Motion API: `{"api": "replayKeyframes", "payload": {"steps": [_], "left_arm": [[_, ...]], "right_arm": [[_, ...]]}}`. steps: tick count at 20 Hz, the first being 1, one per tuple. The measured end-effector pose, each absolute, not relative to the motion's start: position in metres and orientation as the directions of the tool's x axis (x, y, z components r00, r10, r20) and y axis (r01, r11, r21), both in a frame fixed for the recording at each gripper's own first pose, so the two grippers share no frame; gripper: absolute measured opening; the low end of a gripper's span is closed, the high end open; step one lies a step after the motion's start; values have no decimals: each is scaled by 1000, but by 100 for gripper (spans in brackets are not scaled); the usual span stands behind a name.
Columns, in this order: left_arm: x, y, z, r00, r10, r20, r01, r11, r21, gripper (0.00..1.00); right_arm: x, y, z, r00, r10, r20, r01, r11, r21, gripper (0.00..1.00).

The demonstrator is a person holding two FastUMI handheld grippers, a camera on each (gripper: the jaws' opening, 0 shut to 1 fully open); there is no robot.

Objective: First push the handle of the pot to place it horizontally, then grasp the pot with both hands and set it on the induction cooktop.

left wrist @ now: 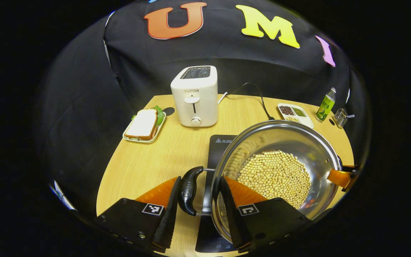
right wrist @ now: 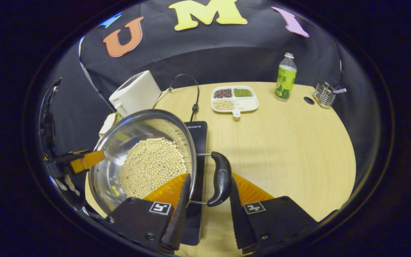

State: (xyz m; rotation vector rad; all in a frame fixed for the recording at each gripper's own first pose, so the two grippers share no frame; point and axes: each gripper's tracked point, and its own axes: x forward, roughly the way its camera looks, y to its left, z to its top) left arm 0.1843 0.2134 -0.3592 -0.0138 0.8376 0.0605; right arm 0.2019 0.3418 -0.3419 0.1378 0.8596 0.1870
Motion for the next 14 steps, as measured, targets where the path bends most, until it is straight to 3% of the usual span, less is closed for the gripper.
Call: {"api": "replayKeyframes", "payload": {"steps": [14], "left_arm": [[187,215,-359,723,53,-689,-38,999,38,63]], "right_arm": [[200,343,-342,694,227,-684,-98,970,223,59]]}}
